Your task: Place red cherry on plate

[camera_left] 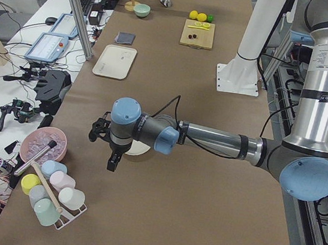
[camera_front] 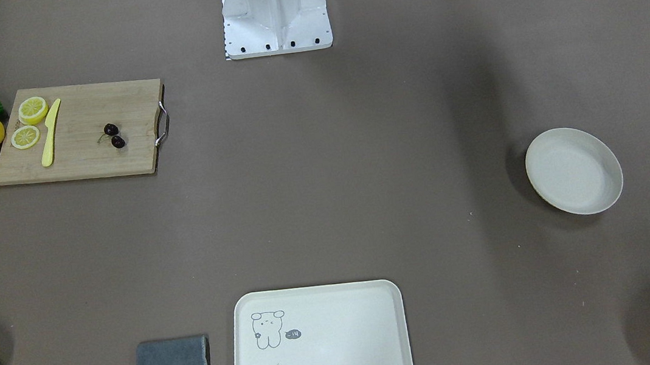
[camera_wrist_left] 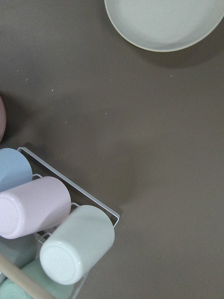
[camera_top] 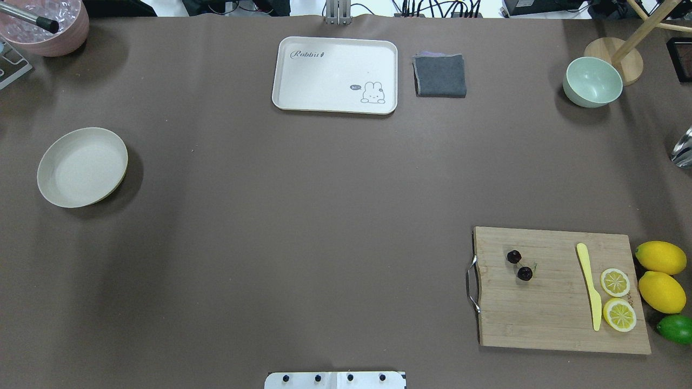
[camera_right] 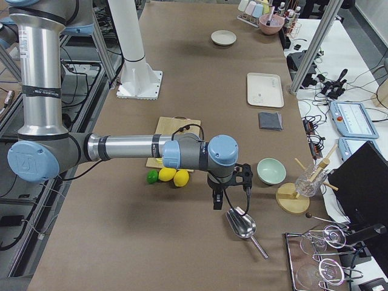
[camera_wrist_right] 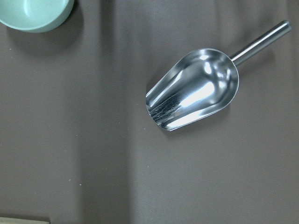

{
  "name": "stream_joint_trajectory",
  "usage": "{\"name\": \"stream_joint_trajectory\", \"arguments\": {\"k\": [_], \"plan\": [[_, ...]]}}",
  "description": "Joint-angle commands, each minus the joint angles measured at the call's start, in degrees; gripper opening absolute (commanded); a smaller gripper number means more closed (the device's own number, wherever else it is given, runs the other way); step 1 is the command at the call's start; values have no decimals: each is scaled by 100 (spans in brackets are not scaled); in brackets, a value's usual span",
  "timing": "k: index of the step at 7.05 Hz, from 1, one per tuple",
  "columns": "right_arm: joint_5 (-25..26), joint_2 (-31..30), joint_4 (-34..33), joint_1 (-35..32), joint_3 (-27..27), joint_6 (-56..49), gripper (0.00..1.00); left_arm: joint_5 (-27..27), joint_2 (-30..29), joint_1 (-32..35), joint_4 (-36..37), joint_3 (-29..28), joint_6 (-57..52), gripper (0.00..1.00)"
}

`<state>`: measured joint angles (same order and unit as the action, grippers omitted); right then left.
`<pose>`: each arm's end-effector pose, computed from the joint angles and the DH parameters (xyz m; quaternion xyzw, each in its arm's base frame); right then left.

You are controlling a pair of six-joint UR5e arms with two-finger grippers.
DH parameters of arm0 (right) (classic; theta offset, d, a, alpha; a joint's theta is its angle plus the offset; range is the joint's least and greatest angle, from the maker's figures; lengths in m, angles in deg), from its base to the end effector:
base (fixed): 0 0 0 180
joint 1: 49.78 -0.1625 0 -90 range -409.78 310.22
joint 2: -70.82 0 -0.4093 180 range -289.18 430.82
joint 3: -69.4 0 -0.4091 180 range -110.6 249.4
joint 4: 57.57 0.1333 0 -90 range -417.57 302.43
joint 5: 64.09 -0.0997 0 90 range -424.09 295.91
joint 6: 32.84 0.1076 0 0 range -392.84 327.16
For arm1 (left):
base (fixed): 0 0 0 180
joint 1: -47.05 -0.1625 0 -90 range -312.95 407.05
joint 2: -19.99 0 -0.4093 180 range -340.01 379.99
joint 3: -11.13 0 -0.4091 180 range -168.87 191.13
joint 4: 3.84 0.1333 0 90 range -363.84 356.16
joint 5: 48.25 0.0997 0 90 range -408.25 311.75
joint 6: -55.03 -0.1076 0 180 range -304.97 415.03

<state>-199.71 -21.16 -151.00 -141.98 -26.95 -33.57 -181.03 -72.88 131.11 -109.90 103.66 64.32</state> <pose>0.0753 -0.4922 0.6140 0.0175 -0.3873 0.0086 0.9217 -0.0030 -0.5527 0.5698 0.1243 0.3781 0.0411 0.9164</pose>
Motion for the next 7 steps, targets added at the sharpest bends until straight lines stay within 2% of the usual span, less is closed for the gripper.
{"name": "stream_joint_trajectory", "arguments": {"k": [1, 3, 4, 7], "plan": [[1, 5, 0, 0, -15, 3, 100, 16, -292, -642, -1531, -565, 1725, 98], [1, -13, 0, 0, -120, 152, 100, 51, -460, -1214, -3306, -2073, 1901, 98], [9, -13, 0, 0, -164, 214, 100, 190, -460, -1425, -3672, -2246, 2293, 98], [1, -13, 0, 0, -173, 232, 100, 253, -460, -1822, -3684, -2265, 2499, 98]]}}
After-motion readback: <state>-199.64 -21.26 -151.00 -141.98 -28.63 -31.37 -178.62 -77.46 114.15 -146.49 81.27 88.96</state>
